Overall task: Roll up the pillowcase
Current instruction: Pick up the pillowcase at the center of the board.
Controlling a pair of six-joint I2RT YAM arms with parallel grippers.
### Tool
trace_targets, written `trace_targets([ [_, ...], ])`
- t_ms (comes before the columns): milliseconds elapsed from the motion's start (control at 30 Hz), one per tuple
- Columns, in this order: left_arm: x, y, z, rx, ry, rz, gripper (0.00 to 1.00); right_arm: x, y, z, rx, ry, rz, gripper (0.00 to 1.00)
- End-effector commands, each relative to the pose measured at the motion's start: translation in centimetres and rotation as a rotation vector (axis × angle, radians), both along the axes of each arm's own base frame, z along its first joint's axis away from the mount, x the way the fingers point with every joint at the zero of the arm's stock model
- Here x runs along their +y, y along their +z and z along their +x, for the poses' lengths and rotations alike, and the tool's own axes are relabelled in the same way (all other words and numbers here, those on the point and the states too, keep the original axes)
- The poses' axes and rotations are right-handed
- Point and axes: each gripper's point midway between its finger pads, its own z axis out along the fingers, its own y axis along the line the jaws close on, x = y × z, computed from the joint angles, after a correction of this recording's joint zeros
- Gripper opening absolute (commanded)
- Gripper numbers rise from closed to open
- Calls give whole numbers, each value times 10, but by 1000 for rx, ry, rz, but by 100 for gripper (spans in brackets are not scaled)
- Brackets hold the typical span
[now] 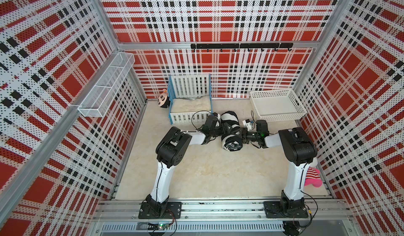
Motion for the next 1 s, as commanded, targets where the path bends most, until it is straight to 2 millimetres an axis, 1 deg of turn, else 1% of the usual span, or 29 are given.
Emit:
trace_targets([
  [0, 4, -21, -8, 54, -6, 36, 80, 5, 1, -9, -22, 47, -57, 9],
  [33, 5, -17, -6, 49, -3, 32, 80, 3, 2, -9, -31, 43, -70, 3],
  [67, 6, -13, -4, 43, 2, 26, 80, 3, 4, -10, -40, 46, -81, 0],
  [133, 12, 1, 2, 26, 16, 8, 83, 2, 13, -10, -66, 50, -91, 0],
  [167, 16, 11, 5, 12, 25, -2, 85, 2, 18, -10, -77, 54, -101, 0],
  [300, 36, 64, 19, -70, 78, -46, 91, -4, 42, -11, -134, 65, -156, 0],
  [367, 52, 95, 26, -115, 109, -62, 93, -10, 57, -11, -155, 59, -164, 0],
  [400, 60, 106, 28, -131, 125, -64, 94, -13, 64, -10, -167, 56, -171, 0],
  [467, 77, 135, 30, -177, 153, -71, 96, -24, 80, -7, -193, 37, -204, 0],
  [533, 92, 158, 28, -217, 178, -68, 97, -36, 98, -2, -242, 30, -259, 0],
  [600, 106, 178, 25, -249, 198, -64, 99, -52, 115, 7, -269, 2, -317, 0],
  [667, 116, 194, 19, -278, 203, -62, 99, -74, 136, 20, -298, -40, -378, 0],
  [833, 128, 214, 2, -311, 204, -60, 99, -141, 180, 59, -361, -199, -550, 0],
  [867, 130, 217, -2, -317, 204, -60, 99, -155, 183, 66, -373, -222, -619, 0],
  [967, 133, 223, -12, -331, 197, -56, 99, -184, 197, 91, -416, -249, -780, 0],
])
